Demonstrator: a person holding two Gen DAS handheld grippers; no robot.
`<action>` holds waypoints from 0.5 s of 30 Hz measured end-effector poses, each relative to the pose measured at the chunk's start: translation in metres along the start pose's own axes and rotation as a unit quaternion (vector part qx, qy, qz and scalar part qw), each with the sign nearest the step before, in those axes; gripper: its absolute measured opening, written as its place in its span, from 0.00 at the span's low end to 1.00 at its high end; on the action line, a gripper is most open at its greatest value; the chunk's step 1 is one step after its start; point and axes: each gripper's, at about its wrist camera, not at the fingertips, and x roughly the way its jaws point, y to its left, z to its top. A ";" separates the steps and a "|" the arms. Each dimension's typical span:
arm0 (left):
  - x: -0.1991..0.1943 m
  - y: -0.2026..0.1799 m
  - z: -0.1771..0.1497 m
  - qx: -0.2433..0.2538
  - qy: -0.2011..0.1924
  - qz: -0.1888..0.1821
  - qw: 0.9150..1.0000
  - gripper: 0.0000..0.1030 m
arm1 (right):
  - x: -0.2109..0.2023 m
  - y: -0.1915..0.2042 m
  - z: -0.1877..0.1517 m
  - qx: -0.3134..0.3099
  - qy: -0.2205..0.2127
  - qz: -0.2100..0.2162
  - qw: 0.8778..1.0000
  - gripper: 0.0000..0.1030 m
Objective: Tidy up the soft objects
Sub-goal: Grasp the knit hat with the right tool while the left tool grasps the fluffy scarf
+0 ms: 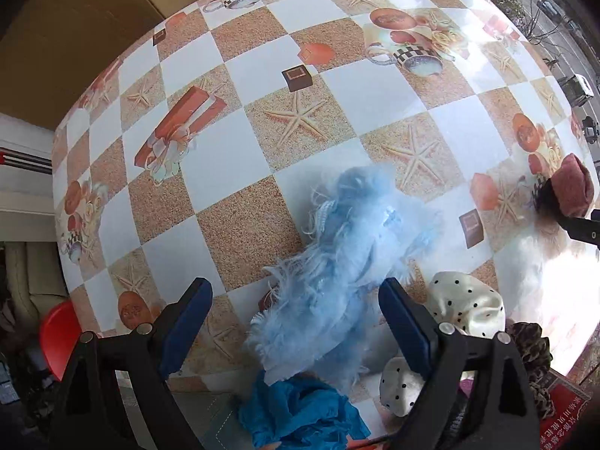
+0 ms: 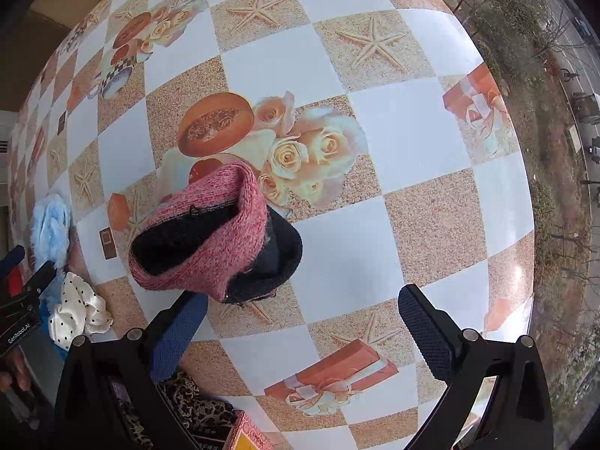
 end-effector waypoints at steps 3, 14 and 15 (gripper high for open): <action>0.005 -0.002 0.005 0.000 0.011 -0.004 1.000 0.90 | -0.009 -0.002 -0.002 -0.010 -0.020 0.027 0.999 0.99; 0.043 0.004 0.008 -0.062 0.047 -0.022 0.997 0.97 | 0.015 0.023 0.023 -0.032 -0.044 -0.037 0.998 1.00; 0.044 0.005 0.007 -0.063 0.047 -0.023 0.997 0.98 | 0.016 0.024 0.023 -0.036 -0.048 -0.043 0.997 1.00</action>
